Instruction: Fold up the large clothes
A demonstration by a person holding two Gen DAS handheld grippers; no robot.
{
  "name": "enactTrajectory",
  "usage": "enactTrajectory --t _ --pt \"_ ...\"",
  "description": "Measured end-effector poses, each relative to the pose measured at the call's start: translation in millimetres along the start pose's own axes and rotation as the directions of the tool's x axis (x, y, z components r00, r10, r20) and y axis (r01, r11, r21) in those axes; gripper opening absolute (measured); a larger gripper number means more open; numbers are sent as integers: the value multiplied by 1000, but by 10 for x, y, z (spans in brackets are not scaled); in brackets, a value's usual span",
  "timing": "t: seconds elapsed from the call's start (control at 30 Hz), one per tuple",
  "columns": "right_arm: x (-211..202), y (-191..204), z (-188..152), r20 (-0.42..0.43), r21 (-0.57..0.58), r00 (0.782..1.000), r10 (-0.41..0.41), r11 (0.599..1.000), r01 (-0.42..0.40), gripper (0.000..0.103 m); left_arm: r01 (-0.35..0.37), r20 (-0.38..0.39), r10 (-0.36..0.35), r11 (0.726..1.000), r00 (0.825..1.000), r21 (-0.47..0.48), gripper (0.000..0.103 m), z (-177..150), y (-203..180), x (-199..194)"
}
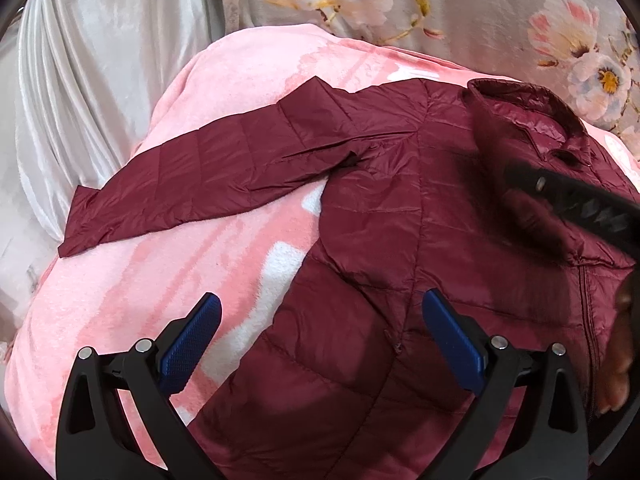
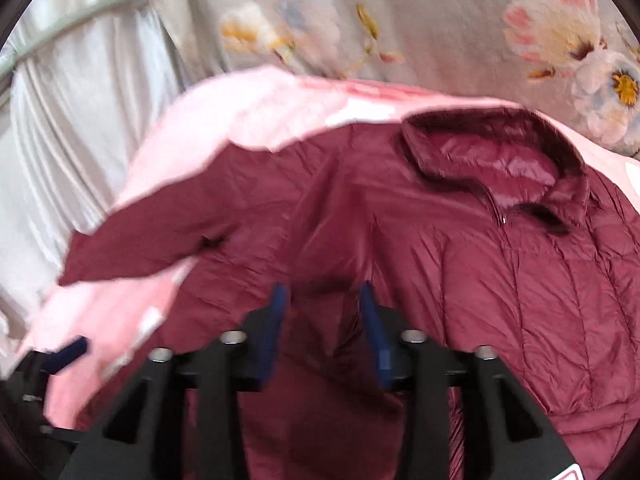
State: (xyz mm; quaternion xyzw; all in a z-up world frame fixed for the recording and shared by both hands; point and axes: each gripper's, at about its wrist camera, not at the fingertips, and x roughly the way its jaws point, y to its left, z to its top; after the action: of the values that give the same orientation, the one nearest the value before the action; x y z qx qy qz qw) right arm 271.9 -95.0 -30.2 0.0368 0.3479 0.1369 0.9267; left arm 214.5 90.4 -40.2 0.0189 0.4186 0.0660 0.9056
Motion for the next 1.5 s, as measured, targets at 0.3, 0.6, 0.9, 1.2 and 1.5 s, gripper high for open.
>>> enactTrajectory --t 0.3,0.6,0.9,1.2,1.5 --pt "-798 -869 -179 97 170 981 -169 974 151 59 190 -9 -190 982 982 -11 98 173 -191 -80" --pt "-1022 -2211 -740 -16 553 971 -238 807 207 59 426 -202 -464 882 863 -203 98 632 -675 608" --pt "-904 -2934 -807 -11 739 975 -220 656 156 54 385 -141 -419 897 897 -215 9 926 -654 719" --pt "-1101 -2727 -609 80 620 934 -349 751 227 1 329 -25 -333 939 943 -100 8 1046 -572 445" --pt "-718 -2857 -826 -84 590 932 -352 736 332 1 256 -72 -259 966 963 -47 9 649 -715 799"
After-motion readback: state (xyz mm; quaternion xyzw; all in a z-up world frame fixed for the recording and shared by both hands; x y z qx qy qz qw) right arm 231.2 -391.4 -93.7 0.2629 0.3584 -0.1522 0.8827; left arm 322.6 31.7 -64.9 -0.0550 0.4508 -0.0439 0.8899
